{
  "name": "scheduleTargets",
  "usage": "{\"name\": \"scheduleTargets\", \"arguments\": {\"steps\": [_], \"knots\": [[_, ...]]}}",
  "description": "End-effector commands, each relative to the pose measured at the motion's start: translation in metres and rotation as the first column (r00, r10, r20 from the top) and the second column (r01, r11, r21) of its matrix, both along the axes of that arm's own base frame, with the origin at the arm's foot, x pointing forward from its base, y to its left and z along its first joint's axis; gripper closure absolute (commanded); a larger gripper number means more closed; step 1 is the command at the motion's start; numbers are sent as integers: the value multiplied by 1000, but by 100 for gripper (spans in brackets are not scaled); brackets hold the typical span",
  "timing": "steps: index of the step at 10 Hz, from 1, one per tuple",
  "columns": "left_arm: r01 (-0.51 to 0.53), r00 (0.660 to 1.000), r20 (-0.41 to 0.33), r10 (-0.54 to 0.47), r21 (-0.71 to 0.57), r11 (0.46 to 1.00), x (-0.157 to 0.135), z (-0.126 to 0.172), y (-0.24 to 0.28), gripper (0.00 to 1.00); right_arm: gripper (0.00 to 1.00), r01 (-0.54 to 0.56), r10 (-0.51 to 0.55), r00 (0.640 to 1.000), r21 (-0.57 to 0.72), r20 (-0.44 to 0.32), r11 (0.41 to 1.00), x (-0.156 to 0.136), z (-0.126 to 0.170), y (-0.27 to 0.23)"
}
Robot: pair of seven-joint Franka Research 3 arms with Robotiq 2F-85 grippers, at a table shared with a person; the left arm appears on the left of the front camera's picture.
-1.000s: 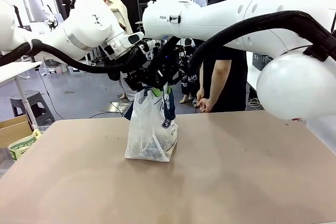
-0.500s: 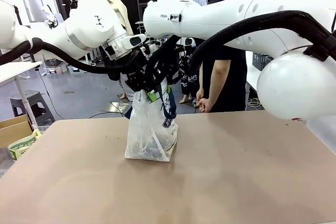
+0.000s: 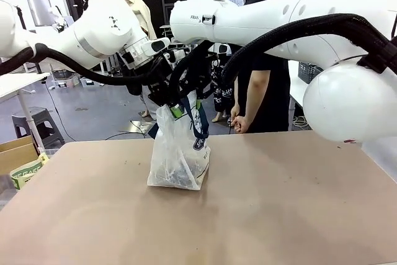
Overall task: Transfer purchased items from the store into the shopping bag.
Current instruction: Move the Reusable shopping bag to the right side of the table.
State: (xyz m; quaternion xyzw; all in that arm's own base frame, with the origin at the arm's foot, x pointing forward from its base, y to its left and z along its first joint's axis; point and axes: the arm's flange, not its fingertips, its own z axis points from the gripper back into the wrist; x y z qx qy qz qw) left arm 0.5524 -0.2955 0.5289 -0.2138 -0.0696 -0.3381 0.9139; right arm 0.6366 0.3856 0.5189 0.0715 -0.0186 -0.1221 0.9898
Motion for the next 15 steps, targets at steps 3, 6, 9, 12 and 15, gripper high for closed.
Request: {"name": "scheduleTargets", "arguments": {"steps": [3, 6, 9, 12, 15], "knots": [[-33, 999, 13, 34, -71, 997, -8, 7, 7, 100, 100, 6, -2, 999, 89, -47, 996, 12, 3, -8], [-35, 999, 22, 37, -76, 996, -10, 8, 9, 100, 95, -47, 52, 998, 142, -33, 989, 13, 5, -18], [-41, 999, 29, 43, -76, 996, -11, 9, 10, 100, 39, -58, 64, 998, 203, -24, 977, 11, 16, -39], [-59, 998, 25, 61, -73, 996, -11, 11, 15, 100, 0, -93, 97, 995, 311, 3, 946, 5, 34, -82], [-62, 998, 19, 64, -76, 995, -10, 8, 15, 100, 0, -244, 238, 969, 411, 66, 878, -2, 52, -142]]}}
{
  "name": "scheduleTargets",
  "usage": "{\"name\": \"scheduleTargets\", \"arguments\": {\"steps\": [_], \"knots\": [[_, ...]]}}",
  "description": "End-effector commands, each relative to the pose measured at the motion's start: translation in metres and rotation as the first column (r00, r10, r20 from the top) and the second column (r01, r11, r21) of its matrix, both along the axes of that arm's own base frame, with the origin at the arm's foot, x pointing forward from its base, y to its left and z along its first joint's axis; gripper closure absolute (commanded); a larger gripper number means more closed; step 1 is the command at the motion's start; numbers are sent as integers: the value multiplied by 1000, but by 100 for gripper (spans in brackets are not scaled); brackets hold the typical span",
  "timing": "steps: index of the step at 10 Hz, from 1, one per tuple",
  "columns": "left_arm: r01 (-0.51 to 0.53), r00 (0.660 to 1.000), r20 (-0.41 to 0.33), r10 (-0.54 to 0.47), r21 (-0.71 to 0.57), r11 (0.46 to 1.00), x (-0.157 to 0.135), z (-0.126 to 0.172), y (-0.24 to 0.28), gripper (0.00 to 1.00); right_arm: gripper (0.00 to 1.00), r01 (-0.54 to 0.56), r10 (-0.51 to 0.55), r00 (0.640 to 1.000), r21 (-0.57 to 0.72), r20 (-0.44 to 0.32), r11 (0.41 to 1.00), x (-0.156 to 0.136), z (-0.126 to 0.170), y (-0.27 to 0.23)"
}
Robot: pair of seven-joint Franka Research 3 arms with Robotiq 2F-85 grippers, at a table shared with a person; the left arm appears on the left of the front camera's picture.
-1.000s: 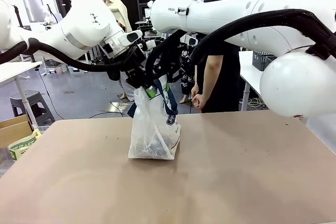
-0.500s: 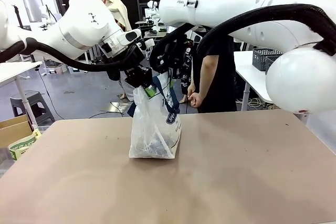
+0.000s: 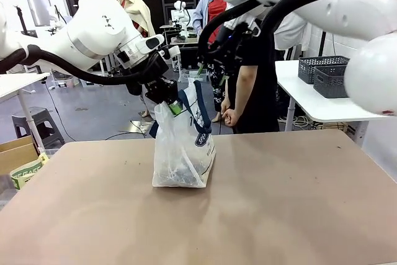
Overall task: Transfer purchased items from the store into the shopping bag.
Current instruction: Move the Reusable shopping bag to the right side of the table.
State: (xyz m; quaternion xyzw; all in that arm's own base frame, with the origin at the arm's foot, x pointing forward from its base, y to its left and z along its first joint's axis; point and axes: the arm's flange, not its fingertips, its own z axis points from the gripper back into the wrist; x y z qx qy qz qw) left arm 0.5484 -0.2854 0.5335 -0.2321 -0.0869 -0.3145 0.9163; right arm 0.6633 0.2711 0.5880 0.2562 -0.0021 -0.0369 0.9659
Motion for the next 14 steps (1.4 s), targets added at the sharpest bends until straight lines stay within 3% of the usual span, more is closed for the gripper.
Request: {"name": "scheduleTargets", "arguments": {"steps": [1, 2, 4, 5, 6, 7, 8, 9, 12, 13, 14], "knots": [[-16, 1000, 11, 16, -25, 1000, -7, 3, 4, 100, 0, -139, 138, 990, 60, 24, 988, -28, -18, -51], [-19, 1000, 11, 20, -25, 1000, -7, 4, 4, 100, 0, -223, 219, 974, 76, 56, 972, -22, -19, -73], [-29, 1000, 5, 29, -19, 999, -6, 4, 3, 100, 0, -442, 427, 891, 75, 156, 894, -30, -29, -108], [-26, 1000, -6, 25, -19, 999, -1, -1, 2, 100, 0, -544, 515, 803, 15, 300, 839, -35, -34, -115], [-1, 1000, -1, 1, 0, 1000, 0, 0, 0, 100, 0, -607, 568, 731, -21, 378, 795, -39, -36, -117], [-1, 1000, -1, 1, 0, 1000, 0, 0, 0, 100, 0, -688, 646, 607, -100, 464, 719, -43, -39, -120], [-1, 1000, -1, 1, 0, 1000, 0, 0, 0, 100, 0, -727, 674, 505, -155, 539, 669, -35, -41, -117], [-1, 1000, -1, 1, 0, 1000, 0, 0, 0, 100, 0, -619, 605, 720, -80, 342, 782, -16, -25, -118], [-1, 1000, -1, 1, 0, 1000, 0, 0, 0, 100, 0, -619, 605, 720, -80, 342, 782, -16, -25, -118], [-1, 1000, -1, 1, 0, 1000, 0, 0, 0, 100, 0, -644, 634, 679, -115, 370, 757, -20, -29, -121], [-1, 1000, -1, 1, 0, 1000, 0, 0, 0, 100, 0, -726, 688, 569, -116, 450, 677, -21, -32, -130]]}}
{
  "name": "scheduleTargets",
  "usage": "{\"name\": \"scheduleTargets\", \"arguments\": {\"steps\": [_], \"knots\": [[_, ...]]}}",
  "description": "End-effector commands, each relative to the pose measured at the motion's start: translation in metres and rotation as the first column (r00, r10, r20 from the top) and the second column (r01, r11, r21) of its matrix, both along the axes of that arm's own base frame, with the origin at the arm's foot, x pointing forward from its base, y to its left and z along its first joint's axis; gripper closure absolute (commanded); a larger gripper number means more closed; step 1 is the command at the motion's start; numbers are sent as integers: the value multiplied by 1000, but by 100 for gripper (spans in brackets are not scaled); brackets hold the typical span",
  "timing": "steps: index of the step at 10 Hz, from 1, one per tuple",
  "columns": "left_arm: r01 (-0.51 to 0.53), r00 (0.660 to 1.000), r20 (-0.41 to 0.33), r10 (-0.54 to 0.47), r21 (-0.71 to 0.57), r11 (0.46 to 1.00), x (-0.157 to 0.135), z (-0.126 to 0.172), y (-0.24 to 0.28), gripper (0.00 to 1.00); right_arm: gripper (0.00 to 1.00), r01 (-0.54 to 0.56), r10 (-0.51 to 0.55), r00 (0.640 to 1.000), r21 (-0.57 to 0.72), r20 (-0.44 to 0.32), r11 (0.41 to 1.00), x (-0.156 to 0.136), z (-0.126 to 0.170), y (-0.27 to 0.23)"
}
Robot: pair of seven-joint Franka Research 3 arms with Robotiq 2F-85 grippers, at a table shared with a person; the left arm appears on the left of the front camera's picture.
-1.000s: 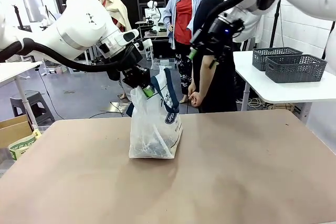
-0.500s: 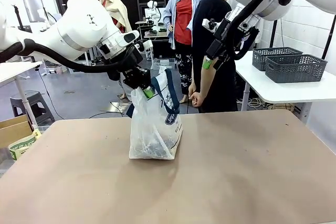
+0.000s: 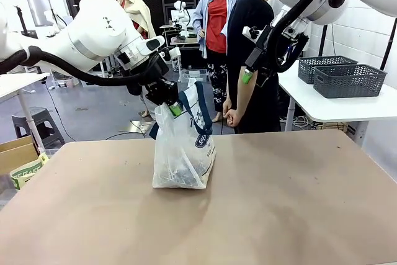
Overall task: Transfer purchased items from the store into the shopping bag.
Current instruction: Move the Reusable shopping bag to the right side of the table.
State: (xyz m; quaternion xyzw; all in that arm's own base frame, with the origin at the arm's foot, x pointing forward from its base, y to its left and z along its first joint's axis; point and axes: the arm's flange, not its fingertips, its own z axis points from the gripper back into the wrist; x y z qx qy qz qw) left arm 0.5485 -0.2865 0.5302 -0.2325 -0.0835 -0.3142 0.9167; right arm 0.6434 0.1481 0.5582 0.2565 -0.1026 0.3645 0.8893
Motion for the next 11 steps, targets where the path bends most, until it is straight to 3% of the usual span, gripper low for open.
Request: {"name": "scheduleTargets", "arguments": {"steps": [1, 2, 5, 7, 8, 9, 11], "knots": [[-2, 1000, 6, 2, -2, 1000, -1, 3, 1, 100, 0, -143, 130, 986, 130, 109, 981, -3, -2, -13], [-2, 1000, 6, 2, -2, 1000, -1, 3, 1, 100, 0, -229, 190, 961, 189, 203, 955, -8, -2, -18], [-2, 1000, 6, 2, -2, 1000, -1, 3, 1, 100, 0, -334, 253, 927, 303, 277, 893, -1, -2, -19], [-2, 1000, 6, 2, -2, 1000, -1, 3, 1, 100, 0, -436, 346, 874, 239, 340, 867, -4, 2, -7], [-2, 1000, 6, 2, -2, 1000, -1, 3, 1, 100, 0, -418, 339, 881, 206, 330, 885, -6, 2, -2], [-2, 1000, 6, 2, -2, 1000, -1, 3, 1, 100, 0, -380, 293, 903, 264, 315, 887, 3, 8, -10], [-2, 1000, 6, 2, -2, 1000, -1, 3, 1, 100, 0, -380, 293, 903, 264, 315, 887, 3, 8, -10]]}}
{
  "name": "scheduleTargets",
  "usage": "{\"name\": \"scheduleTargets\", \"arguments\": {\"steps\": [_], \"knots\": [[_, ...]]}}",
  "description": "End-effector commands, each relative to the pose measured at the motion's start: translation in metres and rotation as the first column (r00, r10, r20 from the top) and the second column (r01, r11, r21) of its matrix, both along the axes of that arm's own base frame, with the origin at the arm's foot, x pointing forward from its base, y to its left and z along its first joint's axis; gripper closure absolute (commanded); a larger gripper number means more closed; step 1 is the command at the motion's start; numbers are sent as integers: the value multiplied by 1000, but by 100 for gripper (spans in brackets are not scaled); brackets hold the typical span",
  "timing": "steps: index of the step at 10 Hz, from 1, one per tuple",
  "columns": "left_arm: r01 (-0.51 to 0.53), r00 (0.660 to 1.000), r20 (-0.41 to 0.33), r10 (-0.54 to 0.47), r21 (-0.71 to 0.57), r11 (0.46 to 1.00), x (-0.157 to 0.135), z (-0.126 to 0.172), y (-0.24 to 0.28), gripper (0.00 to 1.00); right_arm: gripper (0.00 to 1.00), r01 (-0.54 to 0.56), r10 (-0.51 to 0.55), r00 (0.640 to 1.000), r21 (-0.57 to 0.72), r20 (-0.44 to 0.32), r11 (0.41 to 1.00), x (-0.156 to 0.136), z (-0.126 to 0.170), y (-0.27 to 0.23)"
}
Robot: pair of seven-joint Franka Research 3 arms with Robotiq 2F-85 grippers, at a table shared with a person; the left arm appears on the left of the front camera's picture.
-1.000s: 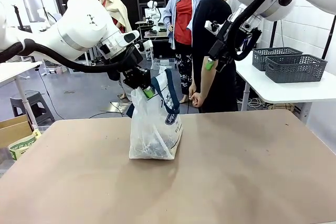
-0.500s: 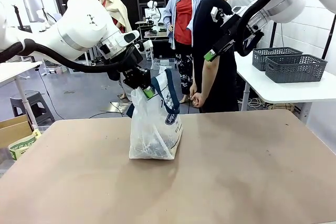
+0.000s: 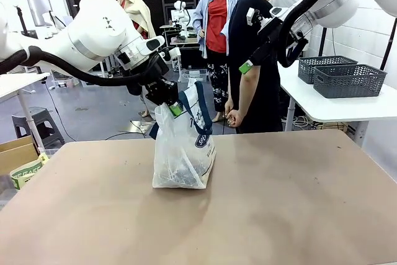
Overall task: Transfer purchased items from the store into the shopping bag.
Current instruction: Move the Reusable shopping bag to the right side of the table.
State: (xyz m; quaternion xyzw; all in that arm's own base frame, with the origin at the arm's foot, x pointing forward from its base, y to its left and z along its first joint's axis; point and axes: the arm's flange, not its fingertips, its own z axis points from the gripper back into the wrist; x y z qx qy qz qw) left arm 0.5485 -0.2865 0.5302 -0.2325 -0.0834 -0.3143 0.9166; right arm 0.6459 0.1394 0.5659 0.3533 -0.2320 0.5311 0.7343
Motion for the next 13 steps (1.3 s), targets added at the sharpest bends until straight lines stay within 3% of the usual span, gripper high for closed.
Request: {"name": "scheduleTargets", "arguments": {"steps": [1, 5, 8, 12, 13], "knots": [[-2, 1000, 6, 2, -2, 1000, -1, 3, 1, 100, 0, 10, -10, 1000, 10, -12, 1000, 0, 0, -1], [0, 1000, 0, 0, 0, 1000, 0, 0, 0, 100, 0, 10, -10, 1000, 10, -12, 1000, 0, 0, -1], [30, 999, 25, -32, 78, 997, 6, 60, 17, 100, 0, 10, -10, 1000, 10, -12, 1000, 0, 0, -1], [4, 999, 49, -14, 200, 980, 20, 123, 99, 100, 0, 10, -10, 1000, 10, -12, 1000, 0, 0, -1], [-19, 996, 90, -2, 236, 972, 17, 132, 128, 100, 0, 10, -10, 1000, 10, -12, 1000, 0, 0, -1]]}}
